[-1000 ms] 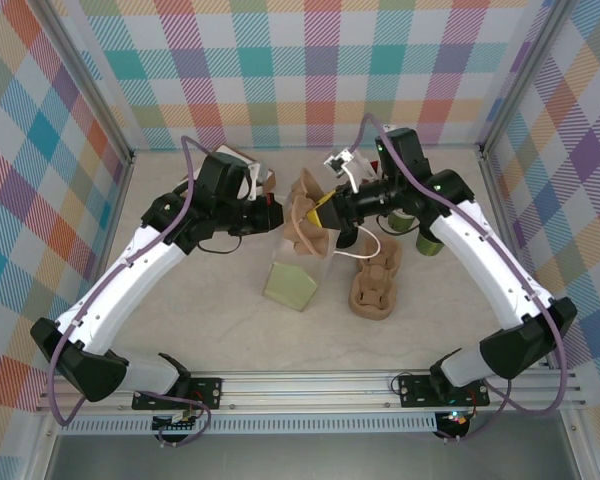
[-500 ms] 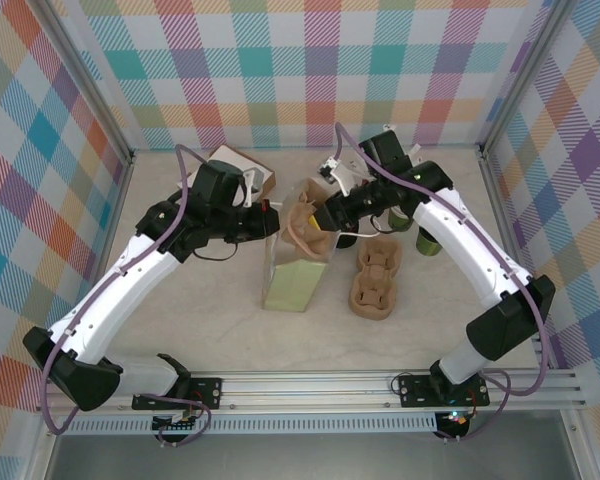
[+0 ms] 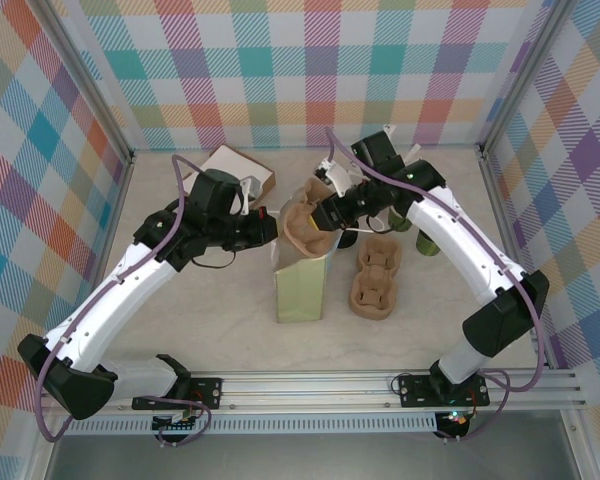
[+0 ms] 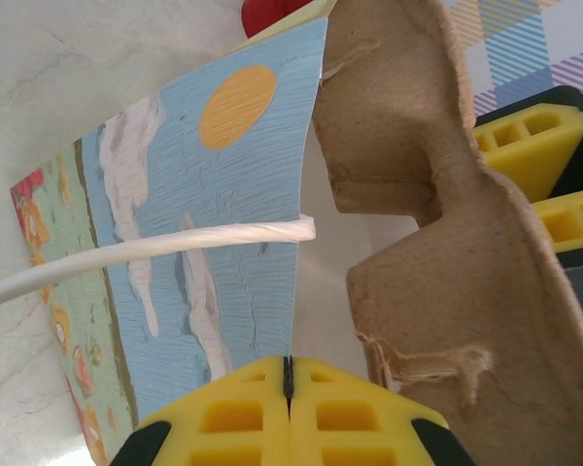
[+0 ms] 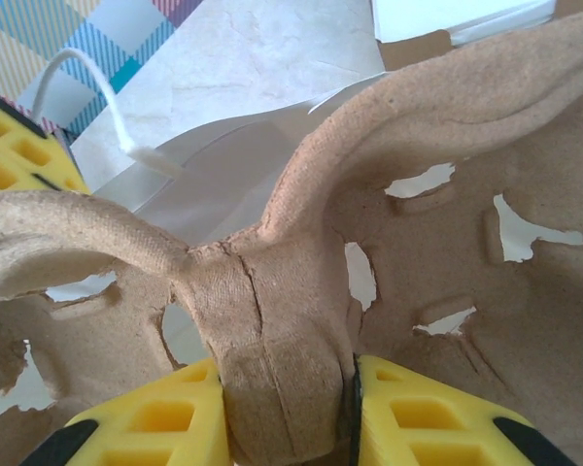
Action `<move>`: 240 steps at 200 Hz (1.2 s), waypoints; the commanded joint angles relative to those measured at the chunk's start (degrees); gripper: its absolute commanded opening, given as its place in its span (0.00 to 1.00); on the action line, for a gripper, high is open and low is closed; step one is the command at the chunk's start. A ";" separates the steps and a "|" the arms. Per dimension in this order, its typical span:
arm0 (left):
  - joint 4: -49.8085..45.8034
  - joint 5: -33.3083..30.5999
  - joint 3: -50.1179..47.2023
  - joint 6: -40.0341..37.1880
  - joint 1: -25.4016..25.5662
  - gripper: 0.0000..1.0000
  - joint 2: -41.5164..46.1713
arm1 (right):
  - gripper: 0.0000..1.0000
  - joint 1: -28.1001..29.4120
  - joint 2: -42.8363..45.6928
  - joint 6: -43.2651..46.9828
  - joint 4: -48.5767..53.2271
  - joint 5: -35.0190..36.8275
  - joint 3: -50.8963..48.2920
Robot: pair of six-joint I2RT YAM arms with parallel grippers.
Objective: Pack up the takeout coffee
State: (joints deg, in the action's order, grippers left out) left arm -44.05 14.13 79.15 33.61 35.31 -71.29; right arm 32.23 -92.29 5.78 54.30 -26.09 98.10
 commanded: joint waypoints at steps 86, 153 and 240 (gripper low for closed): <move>1.28 0.46 -1.65 1.11 0.99 0.00 1.79 | 0.30 1.26 -1.07 -3.69 2.22 4.48 1.88; 2.26 0.93 -3.79 2.19 0.99 0.00 2.98 | 0.29 1.38 -2.27 -5.62 1.81 8.79 1.74; 2.74 1.07 -4.85 3.14 1.08 0.00 3.44 | 0.28 1.39 -1.31 -6.95 0.03 6.07 2.61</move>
State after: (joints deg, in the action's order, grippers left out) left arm -40.32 13.93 75.35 35.92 35.59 -69.12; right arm 34.11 -93.23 1.54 55.33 -20.62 99.44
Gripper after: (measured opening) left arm 0.038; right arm 0.287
